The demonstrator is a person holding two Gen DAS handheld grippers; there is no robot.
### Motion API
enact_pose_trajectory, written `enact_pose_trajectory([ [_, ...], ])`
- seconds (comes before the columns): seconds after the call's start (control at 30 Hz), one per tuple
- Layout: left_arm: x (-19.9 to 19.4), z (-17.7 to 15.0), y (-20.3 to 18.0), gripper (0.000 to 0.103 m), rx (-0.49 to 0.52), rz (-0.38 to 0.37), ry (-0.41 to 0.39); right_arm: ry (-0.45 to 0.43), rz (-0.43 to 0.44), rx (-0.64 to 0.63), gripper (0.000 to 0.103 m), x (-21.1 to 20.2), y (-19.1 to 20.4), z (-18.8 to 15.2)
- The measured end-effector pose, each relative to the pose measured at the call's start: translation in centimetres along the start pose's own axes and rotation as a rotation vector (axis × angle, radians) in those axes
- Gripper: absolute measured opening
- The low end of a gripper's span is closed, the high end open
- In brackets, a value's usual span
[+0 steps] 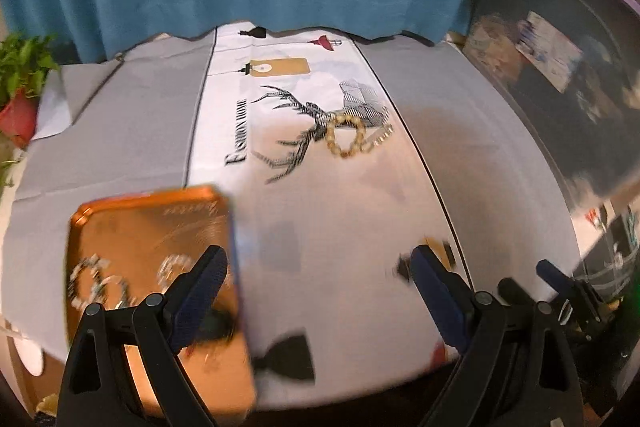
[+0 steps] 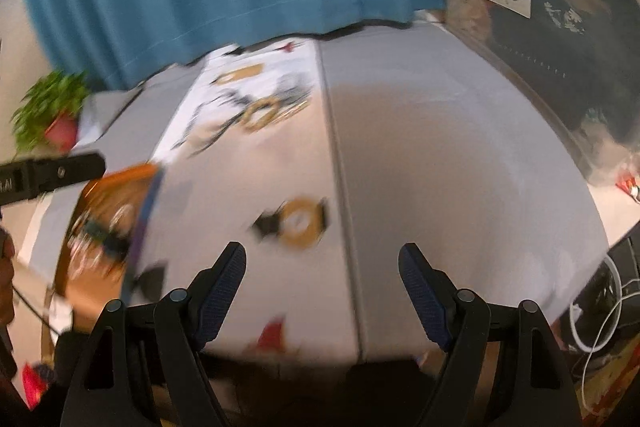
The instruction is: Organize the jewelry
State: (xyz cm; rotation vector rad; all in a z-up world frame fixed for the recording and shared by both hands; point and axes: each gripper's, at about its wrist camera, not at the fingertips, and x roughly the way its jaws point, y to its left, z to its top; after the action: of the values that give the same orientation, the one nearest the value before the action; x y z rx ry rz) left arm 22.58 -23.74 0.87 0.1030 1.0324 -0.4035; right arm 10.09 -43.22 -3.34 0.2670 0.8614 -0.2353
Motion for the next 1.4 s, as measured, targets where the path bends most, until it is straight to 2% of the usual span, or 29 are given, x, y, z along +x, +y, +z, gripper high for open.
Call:
enact_pose_trajectory([
  [0.17, 7.0, 4.9, -0.1, 0.091, 0.018, 0.019, 0.050, -0.011, -0.038, 0.043, 0.079, 6.4, -0.6, 6.0],
  [0.27, 10.4, 6.9, 0.4, 0.091, -0.004, 0.000, 0.078, -0.003, -0.043, 0.043, 0.079, 10.3, 0.3, 8.9],
  [0.37, 13.8, 8.6, 1.1, 0.091, -0.026, -0.005, 0.097, 0.016, -0.045, 0.013, 0.079, 13.9, 1.8, 10.9],
  [0.6, 18.1, 10.5, 1.6, 0.091, 0.010, 0.003, 0.119, 0.036, -0.088, -0.056, 0.079, 19.8, 4.8, 13.9],
  [0.73, 20.6, 10.6, 2.2, 0.090, 0.000, 0.017, 0.175, 0.086, -0.130, -0.111, 0.079, 22.2, 5.4, 14.0],
  [0.9, 20.6, 9.6, 1.0, 0.092, 0.118, 0.065, 0.157, 0.045, -0.153, -0.175, 0.084, 20.9, 5.0, 11.9],
  [1.07, 20.1, 8.8, 0.9, 0.091, 0.120, 0.047, 0.162, 0.013, -0.122, -0.200, 0.085, 19.5, 3.9, 10.0],
  [1.1, 19.9, 8.7, 0.8, 0.088, 0.121, 0.047, 0.161, 0.021, -0.112, -0.175, 0.085, 19.5, 3.6, 10.0],
  [1.13, 19.6, 8.6, 0.4, 0.074, 0.134, 0.036, 0.155, 0.032, -0.104, -0.154, 0.083, 19.5, 3.5, 10.0],
  [1.17, 19.3, 8.5, -0.1, 0.046, 0.159, 0.022, 0.146, 0.036, -0.096, -0.148, 0.074, 19.4, 3.5, 10.1],
  [1.2, 18.9, 8.4, -1.1, 0.026, 0.204, -0.007, 0.140, 0.027, -0.076, -0.175, 0.060, 19.0, 4.1, 10.0],
  [1.23, 18.8, 8.4, -1.7, 0.010, 0.235, -0.028, 0.153, 0.025, -0.058, -0.204, 0.017, 18.8, 4.6, 9.9],
  [1.27, 18.6, 8.1, -2.4, 0.011, 0.253, -0.041, 0.175, 0.036, -0.047, -0.238, 0.012, 18.7, 5.3, 9.7],
  [1.33, 18.1, 7.9, -2.8, 0.011, 0.238, -0.077, 0.178, 0.044, -0.009, -0.249, 0.011, 18.2, 5.9, 9.2],
  [1.4, 16.6, 7.5, -3.0, 0.011, 0.230, -0.099, 0.148, 0.026, 0.009, -0.216, 0.011, 17.0, 5.5, 9.2],
])
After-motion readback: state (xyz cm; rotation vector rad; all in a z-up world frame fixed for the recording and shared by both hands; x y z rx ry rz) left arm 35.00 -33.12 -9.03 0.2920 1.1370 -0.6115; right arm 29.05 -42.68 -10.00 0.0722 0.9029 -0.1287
